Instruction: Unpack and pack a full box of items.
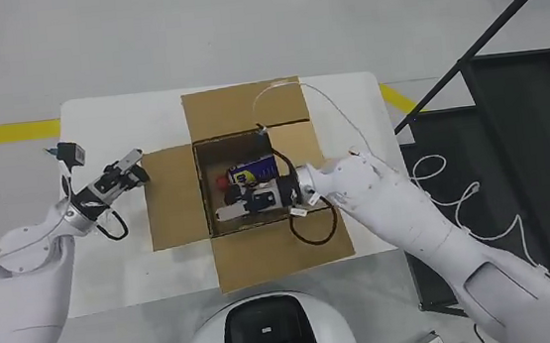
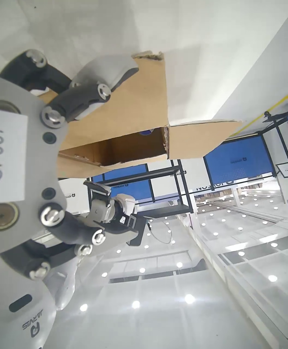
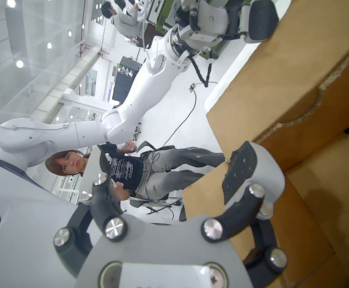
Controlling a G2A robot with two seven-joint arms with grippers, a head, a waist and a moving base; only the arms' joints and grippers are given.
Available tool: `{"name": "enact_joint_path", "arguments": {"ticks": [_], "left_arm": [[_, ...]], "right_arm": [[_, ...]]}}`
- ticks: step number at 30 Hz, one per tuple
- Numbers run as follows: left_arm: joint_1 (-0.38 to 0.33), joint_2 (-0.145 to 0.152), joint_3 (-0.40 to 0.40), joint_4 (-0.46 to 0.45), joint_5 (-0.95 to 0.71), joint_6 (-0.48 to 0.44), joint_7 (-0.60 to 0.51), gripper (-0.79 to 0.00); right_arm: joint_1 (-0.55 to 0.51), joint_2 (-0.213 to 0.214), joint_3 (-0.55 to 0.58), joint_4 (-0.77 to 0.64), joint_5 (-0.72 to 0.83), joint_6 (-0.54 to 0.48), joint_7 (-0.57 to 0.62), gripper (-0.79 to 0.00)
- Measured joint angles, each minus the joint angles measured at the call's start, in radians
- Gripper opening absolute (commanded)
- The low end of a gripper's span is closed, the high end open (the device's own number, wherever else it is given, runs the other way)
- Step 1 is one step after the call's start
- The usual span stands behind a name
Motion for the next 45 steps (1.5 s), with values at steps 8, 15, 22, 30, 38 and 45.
{"name": "enact_joint_path", "arguments": {"ticks": [8,15,22,30,38,45], "left_arm": [[-0.022,-0.008,0.106,-0.034,0.242,0.097,0.071,0.0],[-0.069,-0.029,0.197,0.022,0.319,0.129,0.168,0.0],[-0.116,-0.04,0.24,0.062,0.296,0.133,0.128,0.0],[-0.109,-0.027,0.167,-0.045,0.216,0.082,0.086,0.0],[-0.086,-0.018,0.146,-0.321,0.232,0.162,0.077,0.0],[-0.209,-0.058,0.328,-0.301,0.257,0.259,0.125,0.0]], "right_arm": [[-0.213,0.071,0.234,-0.138,0.012,-0.021,0.007,0.0],[-0.336,0.101,0.357,-0.201,0.026,-0.032,0.02,0.0],[-0.361,0.106,0.37,-0.208,0.045,-0.032,0.041,0.0],[-0.364,0.109,0.379,-0.187,0.059,-0.047,0.06,0.0],[-0.395,0.117,0.414,-0.162,0.084,-0.071,0.067,0.0],[-0.452,0.128,0.466,-0.15,0.091,-0.09,0.057,0.0]]}}
